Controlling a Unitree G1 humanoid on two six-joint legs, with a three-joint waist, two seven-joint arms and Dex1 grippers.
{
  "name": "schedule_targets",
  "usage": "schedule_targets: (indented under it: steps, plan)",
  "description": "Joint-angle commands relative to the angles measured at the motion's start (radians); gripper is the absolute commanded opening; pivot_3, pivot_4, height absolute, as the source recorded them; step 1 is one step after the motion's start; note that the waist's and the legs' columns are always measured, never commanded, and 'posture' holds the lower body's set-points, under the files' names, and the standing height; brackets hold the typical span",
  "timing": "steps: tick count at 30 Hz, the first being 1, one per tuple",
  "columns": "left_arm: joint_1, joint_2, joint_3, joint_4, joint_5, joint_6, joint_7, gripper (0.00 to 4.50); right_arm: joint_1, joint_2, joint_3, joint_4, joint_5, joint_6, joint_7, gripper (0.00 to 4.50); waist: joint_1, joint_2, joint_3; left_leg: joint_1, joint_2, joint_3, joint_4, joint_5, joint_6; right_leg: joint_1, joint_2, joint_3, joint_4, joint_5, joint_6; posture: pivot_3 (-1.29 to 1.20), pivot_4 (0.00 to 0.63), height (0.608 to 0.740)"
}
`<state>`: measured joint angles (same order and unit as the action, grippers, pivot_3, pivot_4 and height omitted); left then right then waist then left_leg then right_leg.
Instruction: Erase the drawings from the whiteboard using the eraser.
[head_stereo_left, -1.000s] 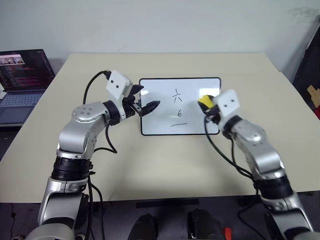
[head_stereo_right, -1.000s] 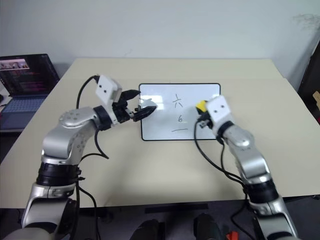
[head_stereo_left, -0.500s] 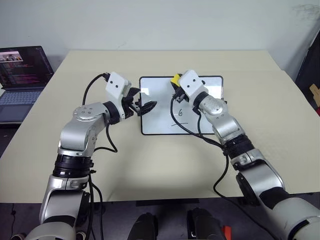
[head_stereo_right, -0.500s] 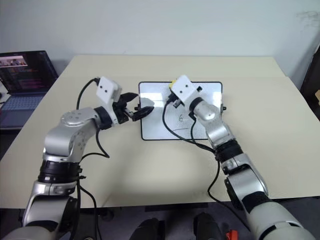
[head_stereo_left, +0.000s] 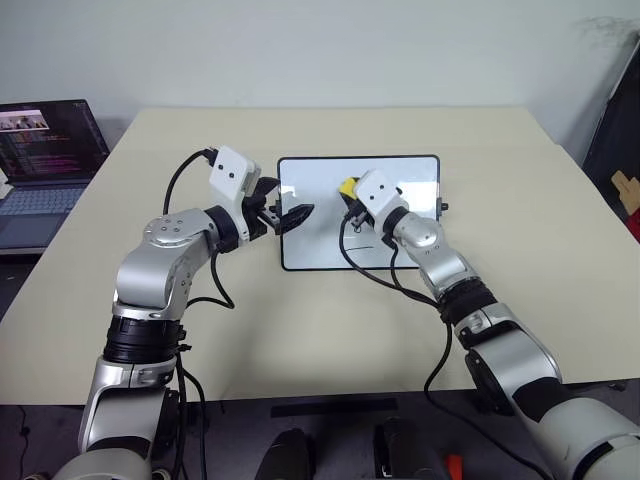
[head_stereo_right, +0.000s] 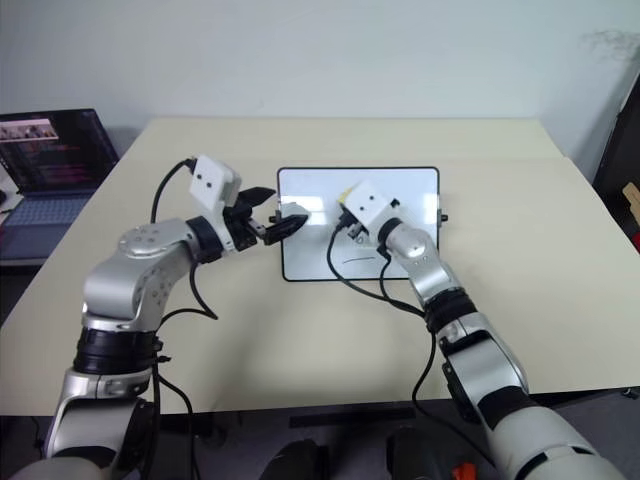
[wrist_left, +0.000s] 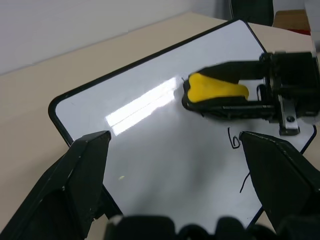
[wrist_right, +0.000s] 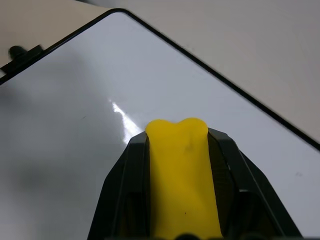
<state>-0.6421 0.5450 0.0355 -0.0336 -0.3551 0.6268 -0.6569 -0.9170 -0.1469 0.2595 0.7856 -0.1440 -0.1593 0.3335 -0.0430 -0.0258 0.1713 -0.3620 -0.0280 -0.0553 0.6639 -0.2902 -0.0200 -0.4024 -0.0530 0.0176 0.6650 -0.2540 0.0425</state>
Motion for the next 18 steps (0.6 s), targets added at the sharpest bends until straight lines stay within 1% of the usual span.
schedule_targets:
  steps: [1, 4, 9, 13, 18]
  plan:
    - [-0.015, -0.001, 0.026, -0.026, -0.004, -0.016, 0.010, 4.50, 0.052, 0.001, 0.035, 0.022, -0.044, 0.082, 0.041, 1.19, -0.001, 0.000, 0.000, 0.000, 0.000, 0.000, 0.000, 0.000, 0.000, 0.000, 0.000, 0.000, 0.001, 0.000, 0.000, 0.00, 0.150, 0.740]
    - [-0.011, 0.003, 0.029, -0.018, 0.002, -0.021, 0.015, 4.50, 0.053, -0.001, 0.041, -0.012, -0.066, 0.065, 0.023, 1.19, -0.003, 0.000, 0.000, 0.001, 0.001, 0.000, 0.001, 0.001, -0.001, 0.000, 0.001, 0.000, 0.002, 0.002, -0.002, 0.00, 0.150, 0.740]
    - [0.007, 0.005, 0.038, -0.023, -0.003, -0.019, 0.023, 4.50, 0.005, 0.006, -0.004, -0.074, -0.061, -0.015, -0.059, 1.19, -0.005, 0.000, 0.000, 0.000, 0.001, -0.001, 0.001, 0.003, -0.002, -0.003, 0.002, 0.000, 0.007, 0.003, -0.003, 0.00, 0.150, 0.740]
    - [0.031, 0.003, 0.044, -0.047, -0.015, -0.003, 0.023, 4.50, -0.041, 0.023, -0.036, -0.111, -0.050, -0.030, -0.107, 1.19, -0.005, 0.000, 0.001, -0.002, 0.001, 0.000, 0.001, 0.003, -0.002, -0.005, 0.001, 0.001, 0.007, 0.002, -0.003, 0.00, 0.150, 0.740]
    - [0.069, 0.005, 0.042, -0.077, -0.025, 0.020, 0.014, 4.50, -0.095, 0.046, -0.050, -0.072, -0.059, -0.009, -0.134, 1.19, -0.011, 0.000, 0.002, -0.005, 0.002, 0.000, -0.001, 0.003, -0.003, -0.008, 0.001, 0.001, 0.004, 0.002, -0.003, 0.00, 0.150, 0.740]
